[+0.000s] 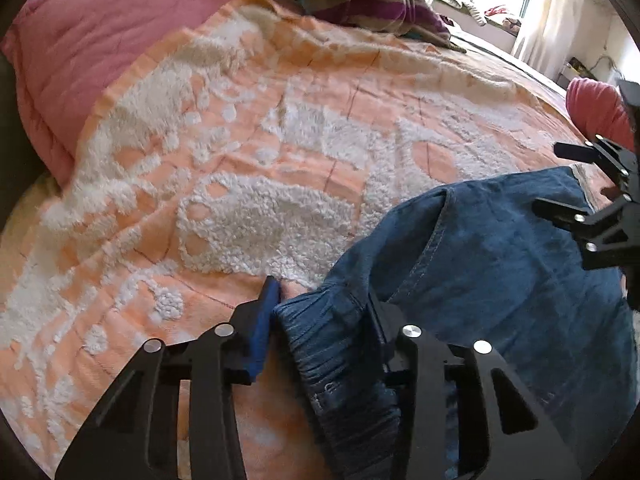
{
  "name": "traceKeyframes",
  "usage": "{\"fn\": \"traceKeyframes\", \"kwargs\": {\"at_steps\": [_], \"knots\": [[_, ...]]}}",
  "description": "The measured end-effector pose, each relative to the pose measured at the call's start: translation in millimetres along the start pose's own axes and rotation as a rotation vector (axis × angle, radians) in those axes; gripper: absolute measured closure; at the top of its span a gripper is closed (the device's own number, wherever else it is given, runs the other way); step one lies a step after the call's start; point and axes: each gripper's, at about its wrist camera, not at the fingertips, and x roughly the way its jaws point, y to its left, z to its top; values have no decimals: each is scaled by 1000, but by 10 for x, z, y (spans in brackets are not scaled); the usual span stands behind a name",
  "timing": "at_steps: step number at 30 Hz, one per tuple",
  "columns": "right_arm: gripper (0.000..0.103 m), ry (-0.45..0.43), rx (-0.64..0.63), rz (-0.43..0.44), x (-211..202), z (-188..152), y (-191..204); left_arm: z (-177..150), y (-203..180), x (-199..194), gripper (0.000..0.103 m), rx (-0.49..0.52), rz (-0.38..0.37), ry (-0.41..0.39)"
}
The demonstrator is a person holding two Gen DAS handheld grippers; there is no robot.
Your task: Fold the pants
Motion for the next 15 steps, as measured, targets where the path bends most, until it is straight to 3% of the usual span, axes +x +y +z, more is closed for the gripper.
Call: {"fn": "traceKeyframes", "kwargs": {"at_steps": [11, 13, 15], "knots": [[10, -22, -171, 1, 148, 151, 285, -150, -133, -512, 68, 47, 28, -172], [23, -27, -194, 36, 157, 164, 348, -174, -173, -558, 68, 64, 35, -191], [53, -18, -199, 92, 160, 158, 399, -195, -198, -561, 68, 71, 35, -196]]}}
